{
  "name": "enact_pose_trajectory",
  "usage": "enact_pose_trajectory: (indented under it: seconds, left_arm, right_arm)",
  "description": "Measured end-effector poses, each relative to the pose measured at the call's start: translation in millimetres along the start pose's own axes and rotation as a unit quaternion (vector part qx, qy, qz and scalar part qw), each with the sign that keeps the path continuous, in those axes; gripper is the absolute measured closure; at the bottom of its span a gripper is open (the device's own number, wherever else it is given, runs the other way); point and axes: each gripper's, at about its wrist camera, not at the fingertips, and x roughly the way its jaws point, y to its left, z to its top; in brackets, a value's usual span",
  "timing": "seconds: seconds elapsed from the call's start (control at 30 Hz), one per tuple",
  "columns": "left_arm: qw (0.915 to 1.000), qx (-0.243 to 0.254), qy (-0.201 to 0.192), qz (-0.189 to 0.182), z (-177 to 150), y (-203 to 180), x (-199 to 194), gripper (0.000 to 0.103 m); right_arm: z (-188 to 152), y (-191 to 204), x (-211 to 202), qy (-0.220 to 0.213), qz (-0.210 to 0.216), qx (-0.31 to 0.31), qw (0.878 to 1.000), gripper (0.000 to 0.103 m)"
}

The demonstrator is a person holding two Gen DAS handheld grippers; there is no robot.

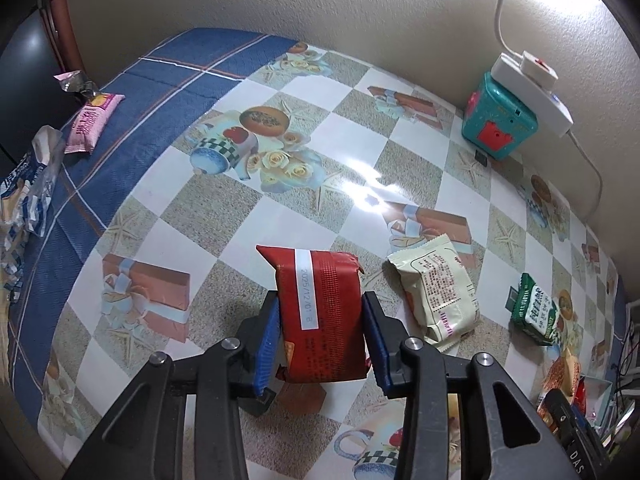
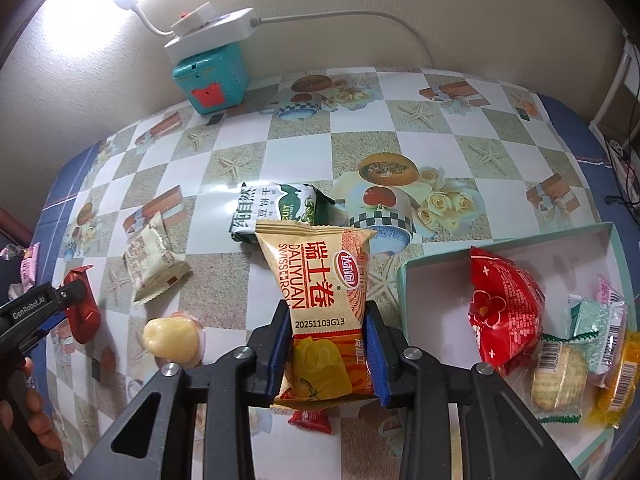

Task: Organize snacks
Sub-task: 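Carry the red box with the left tool while the right tool carries the yellow bag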

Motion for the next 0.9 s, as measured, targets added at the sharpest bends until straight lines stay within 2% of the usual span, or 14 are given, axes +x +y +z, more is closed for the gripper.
enact_pose_trajectory:
  seconds: [0.4,0.9]
  left_arm:
    - [0.9999,0.007,-0.012,0.005,-10.6,-12.7,-43.7,0.061]
    - [0.9992,0.02,-0.035,-0.003,-48.4,-30.0,-103.4,0.061]
  right_arm:
    - [-14.5,-9.9,-41.6,-0.012,0.018,0.019,1.0,0.066]
    - [-41.6,-56.4,-104.4,-0.041,0.024,0.063,0.997,0.066]
